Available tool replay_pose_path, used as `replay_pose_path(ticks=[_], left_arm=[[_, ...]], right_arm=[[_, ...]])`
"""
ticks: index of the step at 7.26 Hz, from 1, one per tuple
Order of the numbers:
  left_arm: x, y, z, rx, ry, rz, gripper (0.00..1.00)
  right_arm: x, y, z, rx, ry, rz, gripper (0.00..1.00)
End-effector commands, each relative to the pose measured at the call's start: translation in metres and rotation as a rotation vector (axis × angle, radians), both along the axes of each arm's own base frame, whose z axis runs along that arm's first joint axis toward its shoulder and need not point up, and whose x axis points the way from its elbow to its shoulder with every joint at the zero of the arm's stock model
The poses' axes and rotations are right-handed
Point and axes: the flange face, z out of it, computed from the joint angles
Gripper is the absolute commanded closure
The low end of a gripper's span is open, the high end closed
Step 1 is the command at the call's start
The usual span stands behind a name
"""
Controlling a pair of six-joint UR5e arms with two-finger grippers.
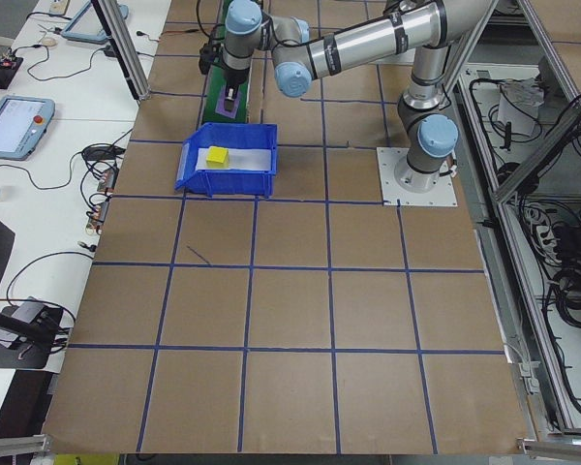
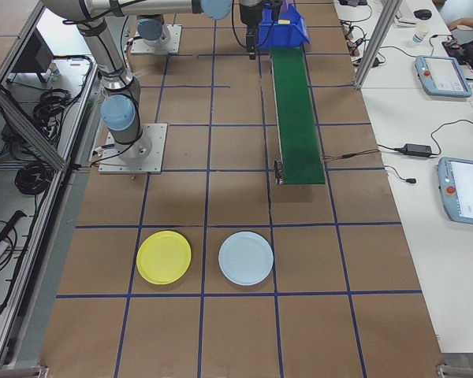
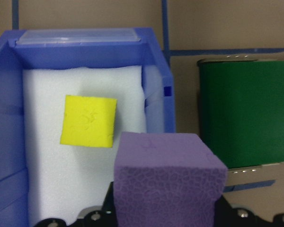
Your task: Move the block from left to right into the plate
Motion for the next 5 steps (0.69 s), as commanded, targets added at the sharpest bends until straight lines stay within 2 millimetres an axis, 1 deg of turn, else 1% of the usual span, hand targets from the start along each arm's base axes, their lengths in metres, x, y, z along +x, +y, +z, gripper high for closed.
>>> replay_pose_path(ticks=[1, 2, 3, 4, 5], left_arm=[[-0.049, 0.003, 0.002, -0.007, 0.024, -0.013, 0.72], [-0.066, -0.006, -0.023, -0.017, 0.025, -0.035, 0.72], [-0.087, -0.021, -0.052, -0.044, 0.036, -0.037, 0.72], [-0.107, -0.033, -0.084, -0.049, 0.052, -0.022, 0.72], [-0.119, -0.039, -0.112, -0.028, 0.049, -0.037, 0.72]], right_arm=[[-0.001, 0.0, 0.0, 0.0, 0.0, -0.001, 0.0], [-0.001, 0.0, 0.0, 0.0, 0.0, -0.001, 0.0], [0.0, 0.0, 0.0, -0.001, -0.004, -0.001, 0.0], [0.0, 0.0, 0.0, -0.001, -0.005, -0.001, 0.0], [0.0, 0.0, 0.0, -0.001, -0.004, -0.001, 0.0]])
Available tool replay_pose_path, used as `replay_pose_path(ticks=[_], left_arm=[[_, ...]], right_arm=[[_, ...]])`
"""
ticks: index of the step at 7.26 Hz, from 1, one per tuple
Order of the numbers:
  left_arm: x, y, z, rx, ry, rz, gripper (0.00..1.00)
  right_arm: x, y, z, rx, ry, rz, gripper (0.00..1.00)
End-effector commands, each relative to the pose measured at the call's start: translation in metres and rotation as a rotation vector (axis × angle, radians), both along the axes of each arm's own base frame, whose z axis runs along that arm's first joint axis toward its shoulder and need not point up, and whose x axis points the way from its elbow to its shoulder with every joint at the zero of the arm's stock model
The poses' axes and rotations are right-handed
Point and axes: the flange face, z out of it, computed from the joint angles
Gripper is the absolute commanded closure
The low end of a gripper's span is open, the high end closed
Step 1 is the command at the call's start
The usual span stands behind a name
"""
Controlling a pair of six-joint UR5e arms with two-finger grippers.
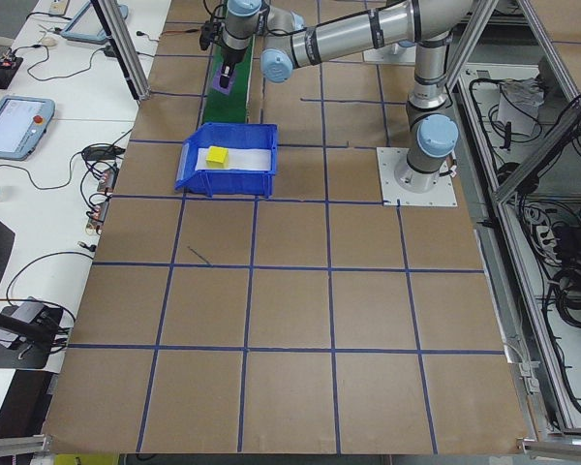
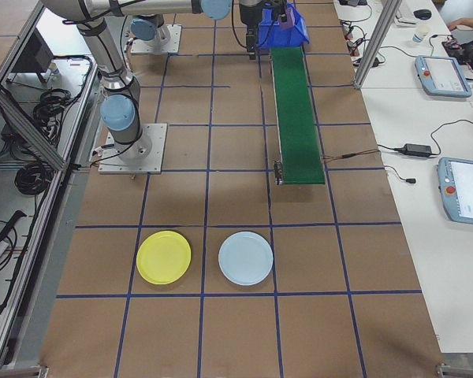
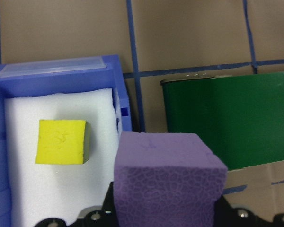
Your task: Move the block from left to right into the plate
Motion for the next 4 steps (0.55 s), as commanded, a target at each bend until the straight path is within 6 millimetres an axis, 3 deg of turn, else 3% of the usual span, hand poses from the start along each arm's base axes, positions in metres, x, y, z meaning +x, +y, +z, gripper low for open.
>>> replay_pose_path(ticks=[1, 2, 3, 4], left_arm=[[-0.021, -0.017, -0.056, 0.004, 0.007, -0.007, 0.72], [-0.02, -0.018, -0.066, 0.013, 0.003, -0.007, 0.65], [-0.02, -0.017, -0.069, 0.024, -0.001, -0.002, 0.01], [-0.02, -0.016, -0.07, 0.043, 0.005, 0.027, 0.0]], right_arm=[[0.0, 0.0, 0.0, 0.001, 0.002, 0.0, 0.0], [0.0, 0.0, 0.0, 0.001, 0.0, 0.0, 0.0], [-0.001, 0.0, 0.0, 0.001, 0.005, -0.001, 0.0], [-0.001, 0.0, 0.0, 0.001, 0.002, -0.002, 0.0]])
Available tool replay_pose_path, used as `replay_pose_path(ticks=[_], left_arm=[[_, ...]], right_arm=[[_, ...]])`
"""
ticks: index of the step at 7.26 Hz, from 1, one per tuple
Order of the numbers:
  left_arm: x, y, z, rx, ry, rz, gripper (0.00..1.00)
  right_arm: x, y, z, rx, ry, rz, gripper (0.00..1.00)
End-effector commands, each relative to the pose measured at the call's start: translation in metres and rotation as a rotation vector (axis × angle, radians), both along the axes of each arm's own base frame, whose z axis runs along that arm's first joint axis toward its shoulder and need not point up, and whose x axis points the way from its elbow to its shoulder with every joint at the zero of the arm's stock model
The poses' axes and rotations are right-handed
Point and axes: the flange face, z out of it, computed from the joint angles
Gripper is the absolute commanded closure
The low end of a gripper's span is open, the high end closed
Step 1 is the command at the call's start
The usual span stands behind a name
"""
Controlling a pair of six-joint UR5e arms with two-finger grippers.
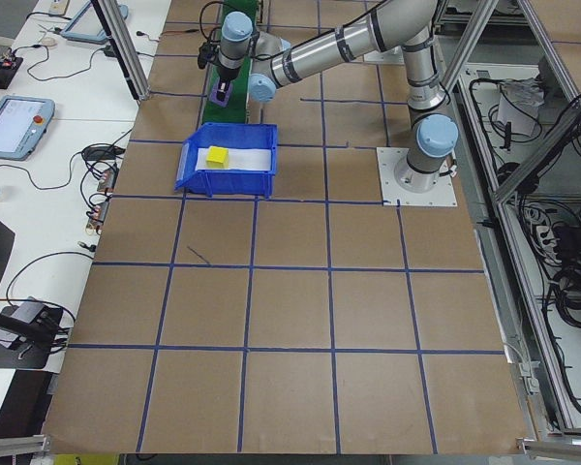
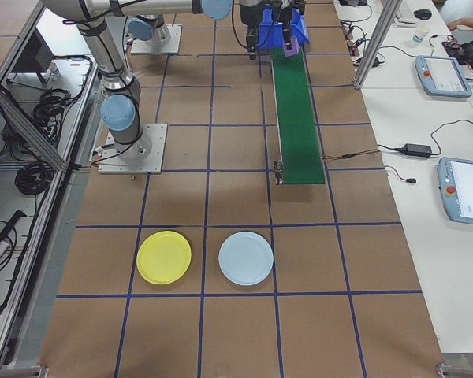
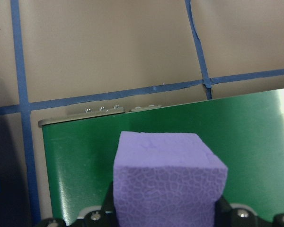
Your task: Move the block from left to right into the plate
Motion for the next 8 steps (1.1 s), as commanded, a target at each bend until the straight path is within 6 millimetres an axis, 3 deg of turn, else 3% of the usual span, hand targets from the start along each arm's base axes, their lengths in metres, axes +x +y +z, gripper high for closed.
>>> replay_pose_path(ticks=[1, 3, 4, 5, 7, 8], left_arm=[[0.0, 0.005, 0.018, -0.001, 0.015, 0.054, 0.0], [0.013, 0.032, 0.092, 0.022, -0.024, 0.068, 0.0], [0.038, 0.044, 0.123, 0.007, -0.095, 0.103, 0.0], [0.069, 0.047, 0.138, 0.007, -0.116, 0.11, 0.0], [0.167, 0.03, 0.117, 0.03, -0.159, 0.086, 0.0], [0.188, 0.025, 0.1, 0.052, -0.179, 0.041, 0.0]], right_arm=[[0.0, 0.0, 0.0, 0.0, -0.001, 0.0, 0.0], [-0.001, 0.0, 0.0, 0.0, 0.004, -0.002, 0.0], [0.0, 0.0, 0.0, 0.0, 0.002, 0.0, 0.0], [-0.001, -0.001, -0.001, 0.001, 0.004, -0.002, 0.0], [0.0, -0.001, -0.003, 0.004, 0.001, 0.0, 0.0], [-0.001, 0.0, -0.007, 0.012, 0.005, 0.001, 0.0]])
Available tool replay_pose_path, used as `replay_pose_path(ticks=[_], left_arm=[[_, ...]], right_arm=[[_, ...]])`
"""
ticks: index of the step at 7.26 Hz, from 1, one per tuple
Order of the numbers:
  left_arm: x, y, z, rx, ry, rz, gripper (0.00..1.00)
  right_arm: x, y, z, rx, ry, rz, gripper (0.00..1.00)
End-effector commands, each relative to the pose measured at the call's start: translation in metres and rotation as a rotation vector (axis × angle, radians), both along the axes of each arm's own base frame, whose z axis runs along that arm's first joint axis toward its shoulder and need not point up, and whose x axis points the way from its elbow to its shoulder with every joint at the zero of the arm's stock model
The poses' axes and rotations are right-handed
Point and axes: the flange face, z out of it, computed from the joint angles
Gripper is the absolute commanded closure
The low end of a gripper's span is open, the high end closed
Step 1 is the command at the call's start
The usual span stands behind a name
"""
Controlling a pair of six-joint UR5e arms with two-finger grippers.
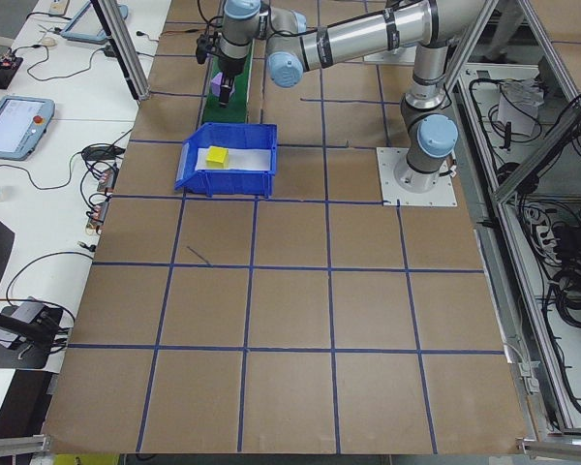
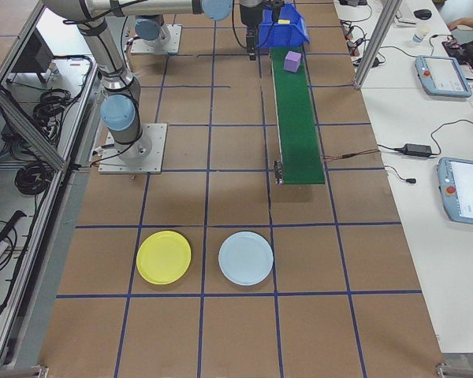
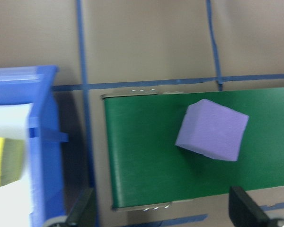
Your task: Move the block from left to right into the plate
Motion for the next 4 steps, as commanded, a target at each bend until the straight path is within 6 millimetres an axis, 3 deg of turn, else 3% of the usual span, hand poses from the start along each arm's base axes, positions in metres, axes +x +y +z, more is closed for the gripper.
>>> replay_pose_path(ticks=[1, 2, 3, 4], left_arm=[[0.053, -0.016, -0.049, 0.076, -0.015, -0.049, 0.0], [0.056, -0.028, -0.083, 0.119, -0.004, -0.045, 0.0], [0.059, -0.039, -0.109, 0.148, 0.004, -0.043, 0.0], [0.061, -0.045, -0.123, 0.139, 0.003, -0.044, 0.0]], right_arm=[[-0.005, -0.003, -0.002, 0.002, 0.006, 0.003, 0.0], [-0.014, -0.012, -0.002, -0.001, -0.004, -0.005, 0.0], [-0.038, -0.041, -0.001, -0.01, -0.013, -0.01, 0.0], [-0.076, -0.084, -0.014, 0.011, -0.04, -0.012, 0.0]])
